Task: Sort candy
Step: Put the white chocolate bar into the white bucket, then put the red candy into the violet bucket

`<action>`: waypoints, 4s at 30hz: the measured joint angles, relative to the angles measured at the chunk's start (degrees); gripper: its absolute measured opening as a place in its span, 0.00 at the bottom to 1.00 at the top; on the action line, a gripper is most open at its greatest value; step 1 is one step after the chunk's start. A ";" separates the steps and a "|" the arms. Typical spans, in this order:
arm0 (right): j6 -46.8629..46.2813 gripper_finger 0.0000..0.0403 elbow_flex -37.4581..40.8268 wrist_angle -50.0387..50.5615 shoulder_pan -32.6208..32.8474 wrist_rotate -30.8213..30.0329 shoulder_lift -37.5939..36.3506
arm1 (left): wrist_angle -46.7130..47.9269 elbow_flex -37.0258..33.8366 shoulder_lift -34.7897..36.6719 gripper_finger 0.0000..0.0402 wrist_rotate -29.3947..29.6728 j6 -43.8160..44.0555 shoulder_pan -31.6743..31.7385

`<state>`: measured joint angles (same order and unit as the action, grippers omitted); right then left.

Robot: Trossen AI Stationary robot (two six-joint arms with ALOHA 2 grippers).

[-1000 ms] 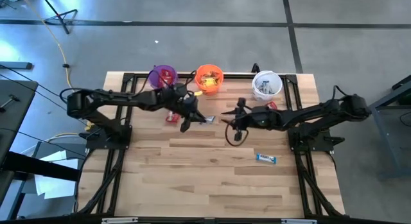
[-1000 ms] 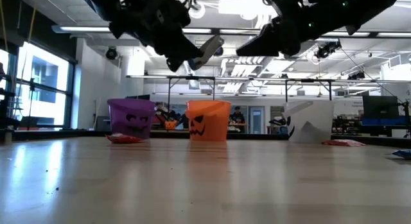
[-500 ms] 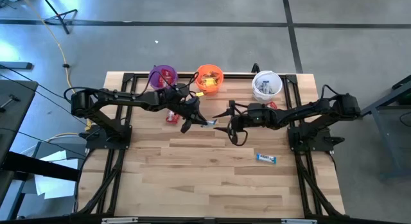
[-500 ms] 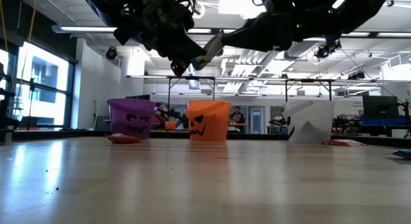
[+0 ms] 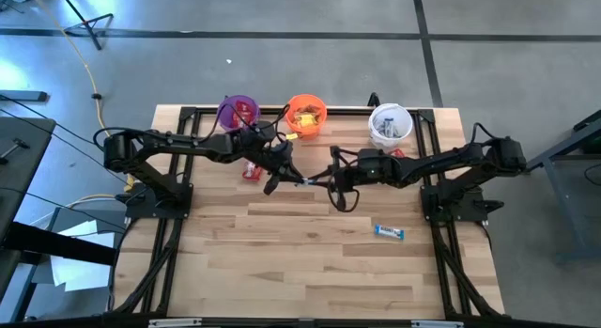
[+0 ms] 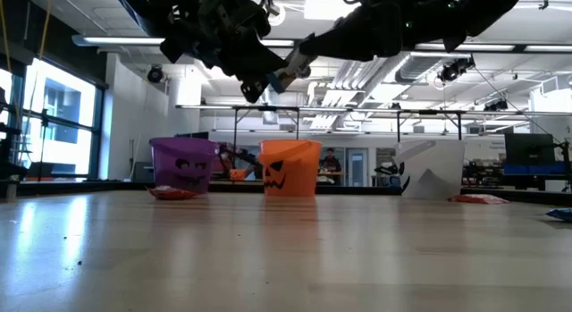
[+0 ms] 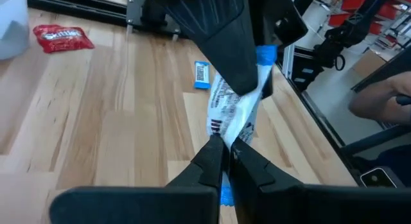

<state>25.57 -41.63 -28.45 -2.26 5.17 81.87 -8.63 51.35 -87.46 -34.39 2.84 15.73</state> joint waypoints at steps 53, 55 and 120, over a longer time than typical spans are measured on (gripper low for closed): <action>-22.29 0.19 0.33 49.68 -42.04 -30.44 -10.22 | -9.11 -13.97 0.11 0.48 25.29 -19.00 -5.27; -22.26 0.28 0.34 49.60 -41.44 -32.34 -10.29 | -4.76 -13.31 0.11 0.48 29.71 -19.01 -5.25; -25.58 0.36 -2.12 54.75 -24.24 -36.65 -24.63 | 48.43 -9.62 0.48 0.53 55.94 -18.03 -17.18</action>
<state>-0.01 -43.75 26.30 -26.50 -31.48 57.23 39.80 41.74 -86.98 21.55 -15.18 -1.46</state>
